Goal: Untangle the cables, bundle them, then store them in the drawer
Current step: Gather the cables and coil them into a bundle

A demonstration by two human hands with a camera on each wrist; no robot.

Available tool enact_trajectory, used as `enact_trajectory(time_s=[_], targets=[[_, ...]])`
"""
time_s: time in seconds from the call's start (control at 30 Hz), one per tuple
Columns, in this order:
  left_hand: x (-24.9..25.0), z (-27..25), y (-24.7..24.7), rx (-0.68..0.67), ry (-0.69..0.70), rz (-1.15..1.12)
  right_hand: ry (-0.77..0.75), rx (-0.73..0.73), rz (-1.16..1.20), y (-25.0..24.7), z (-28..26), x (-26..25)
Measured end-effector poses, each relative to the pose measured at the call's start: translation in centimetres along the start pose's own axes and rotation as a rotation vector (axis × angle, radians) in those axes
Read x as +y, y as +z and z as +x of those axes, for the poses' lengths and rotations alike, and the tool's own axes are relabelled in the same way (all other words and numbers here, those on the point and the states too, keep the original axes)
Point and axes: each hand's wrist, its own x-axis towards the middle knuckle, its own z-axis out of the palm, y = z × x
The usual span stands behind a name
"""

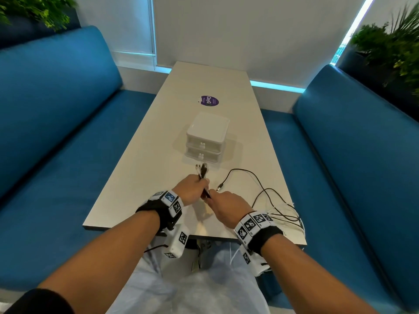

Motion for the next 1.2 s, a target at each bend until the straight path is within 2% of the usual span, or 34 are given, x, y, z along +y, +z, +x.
enact_trajectory(time_s=[0.13, 0.27, 0.33, 0.4, 0.57, 0.63, 0.7, 0.8, 0.87, 0.9, 1.03, 1.13, 1.2], targets=[[0.8, 0.7, -0.4, 0.072, 0.029, -0.234, 0.009, 0.058, 0.198, -0.7, 0.7, 0.2], [2.2, 0.7, -1.2, 0.187, 0.038, -0.648, 0.009, 0.121, 0.301, -1.6, 1.0, 0.7], [3.0, 0.5, -2.4, 0.22, 0.044, -0.886, 0.024, 0.117, 0.326, -1.4, 1.0, 1.6], [3.2, 0.7, -3.9, 0.249, 0.042, -1.017, 0.086, 0.076, 0.291, -0.9, 0.4, 2.8], [2.4, 1.0, -5.2, 0.283, 0.034, -0.751, 0.185, 0.029, 0.168, 0.3, -0.6, 4.7], [2.1, 1.3, -5.3, 0.296, 0.044, -0.685, 0.206, -0.058, 0.088, -0.1, -0.6, 5.1], [2.0, 1.6, -6.7, 0.377, 0.027, -0.649, 0.252, -0.104, -0.061, -0.6, -1.2, 6.7], [0.9, 1.9, -10.3, 0.528, 0.006, -0.591, 0.438, -0.041, -0.111, -1.3, -3.3, 10.6], [-0.2, 1.9, -11.8, 0.554, 0.012, -0.527, 0.505, 0.002, -0.14, -1.6, -4.2, 12.5], [-0.6, 1.9, -12.0, 0.551, 0.029, -0.431, 0.509, -0.004, -0.169, -1.8, -4.3, 12.8], [-1.6, 0.9, -10.9, 0.485, 0.099, 0.25, 0.492, -0.027, -0.206, -2.2, -3.8, 12.2], [-3.3, -0.1, -11.6, 0.457, 0.085, 0.479, 0.523, 0.005, -0.185, -2.0, -4.3, 12.7], [-4.9, -0.4, -12.4, 0.468, 0.046, 0.542, 0.561, 0.02, -0.055, -2.1, -4.6, 13.5]])
